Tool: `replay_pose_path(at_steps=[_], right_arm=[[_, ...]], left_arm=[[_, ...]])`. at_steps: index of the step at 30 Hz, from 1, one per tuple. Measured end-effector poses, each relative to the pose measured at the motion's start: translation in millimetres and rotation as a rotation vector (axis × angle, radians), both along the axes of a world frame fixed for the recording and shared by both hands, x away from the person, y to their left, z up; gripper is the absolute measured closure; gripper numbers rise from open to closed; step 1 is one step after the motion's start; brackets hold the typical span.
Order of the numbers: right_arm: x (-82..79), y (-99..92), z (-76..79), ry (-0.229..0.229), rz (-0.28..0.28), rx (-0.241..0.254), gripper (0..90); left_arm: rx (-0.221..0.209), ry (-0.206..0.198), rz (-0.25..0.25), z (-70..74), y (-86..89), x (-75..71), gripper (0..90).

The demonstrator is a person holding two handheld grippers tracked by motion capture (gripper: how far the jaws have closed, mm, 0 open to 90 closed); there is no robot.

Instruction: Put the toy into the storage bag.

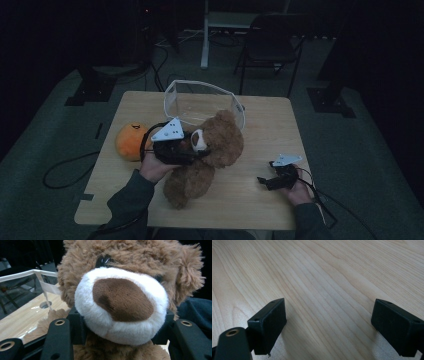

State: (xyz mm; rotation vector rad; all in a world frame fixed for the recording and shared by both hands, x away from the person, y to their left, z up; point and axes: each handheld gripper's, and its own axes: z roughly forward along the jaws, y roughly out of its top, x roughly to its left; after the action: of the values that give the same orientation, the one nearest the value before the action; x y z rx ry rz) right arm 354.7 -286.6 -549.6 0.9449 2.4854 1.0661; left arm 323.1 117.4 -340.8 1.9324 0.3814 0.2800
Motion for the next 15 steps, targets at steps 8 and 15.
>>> replay_pose_path(at_steps=[8, 15], right_arm=[[0.0, 0.0, 0.0, 0.000, 0.000, 0.000, 12.1], [0.0, 0.0, 0.0, -0.001, 0.001, 0.000, 12.1]], left_arm=[[-0.013, -0.007, 0.025, 11.9, 5.0, 3.0, 43.8], [-0.026, -0.007, 0.058, 20.3, 9.6, 5.9, 43.8]])
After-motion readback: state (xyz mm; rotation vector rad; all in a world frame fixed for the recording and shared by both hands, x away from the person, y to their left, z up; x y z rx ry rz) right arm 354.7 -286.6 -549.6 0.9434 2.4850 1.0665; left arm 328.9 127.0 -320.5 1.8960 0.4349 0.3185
